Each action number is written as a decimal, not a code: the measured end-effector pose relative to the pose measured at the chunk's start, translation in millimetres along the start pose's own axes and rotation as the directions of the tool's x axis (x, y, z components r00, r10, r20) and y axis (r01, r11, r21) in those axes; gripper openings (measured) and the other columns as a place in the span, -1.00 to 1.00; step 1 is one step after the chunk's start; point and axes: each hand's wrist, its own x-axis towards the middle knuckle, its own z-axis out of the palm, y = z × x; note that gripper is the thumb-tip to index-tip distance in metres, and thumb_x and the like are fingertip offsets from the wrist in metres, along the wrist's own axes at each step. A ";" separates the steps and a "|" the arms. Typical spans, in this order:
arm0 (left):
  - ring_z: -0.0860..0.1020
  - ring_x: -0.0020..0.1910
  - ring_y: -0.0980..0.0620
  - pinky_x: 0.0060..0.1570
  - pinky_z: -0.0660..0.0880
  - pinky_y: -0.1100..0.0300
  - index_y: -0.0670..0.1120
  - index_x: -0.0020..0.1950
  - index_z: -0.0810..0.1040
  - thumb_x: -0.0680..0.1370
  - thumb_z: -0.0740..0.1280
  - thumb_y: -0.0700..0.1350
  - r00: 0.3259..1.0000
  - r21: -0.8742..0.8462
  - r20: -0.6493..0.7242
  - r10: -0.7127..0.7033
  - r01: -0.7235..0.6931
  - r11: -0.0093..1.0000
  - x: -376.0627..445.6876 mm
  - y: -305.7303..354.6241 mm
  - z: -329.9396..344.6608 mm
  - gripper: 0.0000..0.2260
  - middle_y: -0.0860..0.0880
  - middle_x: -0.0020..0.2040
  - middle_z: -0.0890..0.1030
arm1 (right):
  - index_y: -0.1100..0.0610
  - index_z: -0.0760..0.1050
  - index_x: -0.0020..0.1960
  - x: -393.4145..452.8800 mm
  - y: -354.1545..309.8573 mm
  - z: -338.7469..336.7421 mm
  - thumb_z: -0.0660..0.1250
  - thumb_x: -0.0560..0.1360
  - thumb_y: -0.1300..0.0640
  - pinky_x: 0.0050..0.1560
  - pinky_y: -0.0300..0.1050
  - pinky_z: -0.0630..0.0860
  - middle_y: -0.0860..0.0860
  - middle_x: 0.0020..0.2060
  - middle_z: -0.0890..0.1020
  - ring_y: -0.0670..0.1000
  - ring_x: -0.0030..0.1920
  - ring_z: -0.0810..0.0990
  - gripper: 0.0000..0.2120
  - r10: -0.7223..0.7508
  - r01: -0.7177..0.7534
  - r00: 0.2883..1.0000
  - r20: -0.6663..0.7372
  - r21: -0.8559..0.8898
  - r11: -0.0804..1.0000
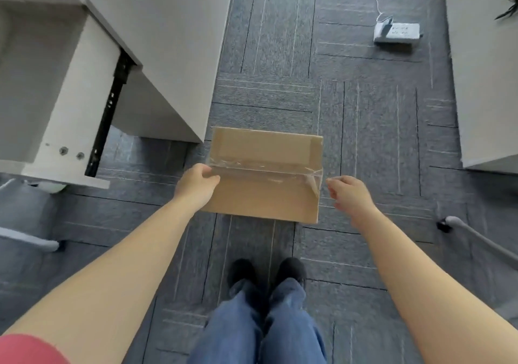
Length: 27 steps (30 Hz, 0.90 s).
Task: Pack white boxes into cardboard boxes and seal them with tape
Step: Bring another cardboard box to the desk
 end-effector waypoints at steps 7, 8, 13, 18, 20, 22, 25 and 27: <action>0.15 0.50 -0.12 0.43 0.17 -0.03 -0.13 0.53 0.03 0.59 0.20 -0.01 0.995 -0.060 -0.061 -0.077 0.073 0.996 120.4 -61.5 79.6 -0.41 -0.09 0.54 0.13 | 0.26 0.22 0.44 114.3 69.6 51.7 0.22 0.56 0.07 0.05 -0.14 0.28 0.13 0.37 0.38 0.12 0.32 0.38 -0.48 0.039 -0.039 0.996 -0.082 0.002 0.999; 0.15 0.50 -0.13 0.43 0.17 -0.04 -0.13 0.54 0.00 0.59 0.20 0.02 0.992 -0.089 -0.073 -0.103 0.096 0.991 133.9 -69.4 88.1 -0.39 -0.10 0.54 0.12 | 0.26 0.21 0.45 128.5 77.9 58.6 0.22 0.56 0.03 0.05 -0.13 0.28 0.12 0.36 0.38 0.12 0.31 0.39 -0.45 0.054 -0.052 0.997 -0.064 0.029 0.998; 0.35 0.35 -0.17 0.18 0.33 0.03 -0.14 0.46 0.19 0.57 0.19 0.08 0.975 -0.235 -0.131 -0.181 0.147 0.961 159.5 -79.6 109.6 -0.47 -0.14 0.40 0.35 | 0.25 0.29 0.37 156.3 96.1 77.2 0.25 0.53 -0.02 0.01 -0.10 0.30 0.12 0.23 0.47 0.06 0.07 0.43 -0.48 0.057 -0.041 0.993 -0.105 0.155 0.987; 0.47 0.15 -0.14 0.04 0.40 0.04 -0.14 0.27 0.37 0.54 0.24 0.08 0.977 -0.325 -0.118 -0.178 0.131 0.937 142.8 -72.8 96.6 -0.59 -0.13 0.23 0.49 | 0.26 0.30 0.37 136.8 82.8 64.8 0.29 0.50 0.00 -0.01 -0.11 0.33 0.12 0.20 0.49 0.04 0.04 0.44 -0.46 0.039 -0.008 0.987 -0.158 0.192 0.981; 0.47 0.09 -0.10 0.01 0.40 0.06 -0.15 0.28 0.37 0.54 0.25 0.07 0.979 -0.346 -0.114 -0.168 0.120 0.930 123.4 -60.5 81.1 -0.59 -0.12 0.22 0.49 | 0.27 0.32 0.36 116.0 67.3 51.8 0.33 0.48 0.02 -0.01 -0.10 0.35 0.15 0.22 0.50 0.04 0.03 0.46 -0.46 0.029 0.002 0.985 -0.169 0.181 0.983; 0.47 0.12 -0.11 -0.02 0.37 0.08 -0.16 0.31 0.36 0.55 0.25 0.06 0.981 -0.356 -0.122 -0.150 0.098 0.929 98.3 -42.7 60.7 -0.57 -0.11 0.22 0.48 | 0.26 0.35 0.33 88.2 46.5 34.9 0.35 0.46 0.02 -0.01 -0.09 0.37 0.14 0.18 0.52 0.04 0.02 0.47 -0.47 0.023 0.012 0.983 -0.181 0.187 0.982; 0.45 0.18 -0.13 -0.02 0.34 0.09 -0.18 0.31 0.35 0.55 0.24 0.06 0.983 -0.360 -0.143 -0.118 0.059 0.931 54.3 -11.9 21.8 -0.57 -0.05 0.14 0.46 | 0.25 0.37 0.27 37.2 7.8 4.4 0.35 0.46 -0.01 -0.04 -0.09 0.35 0.07 0.05 0.50 0.05 0.01 0.45 -0.51 0.003 0.034 0.980 -0.199 0.181 0.983; 0.42 0.25 -0.13 0.06 0.36 0.06 -0.18 0.37 0.31 0.55 0.24 0.07 0.986 -0.358 -0.139 -0.088 0.033 0.933 21.5 10.4 -6.9 -0.52 -0.07 0.23 0.45 | 0.22 0.39 0.12 -0.7 -20.6 -19.6 0.35 0.46 -0.01 -0.14 -0.15 0.35 0.02 -0.09 0.50 0.05 -0.04 0.44 -0.63 -0.024 0.064 0.975 -0.219 0.178 0.982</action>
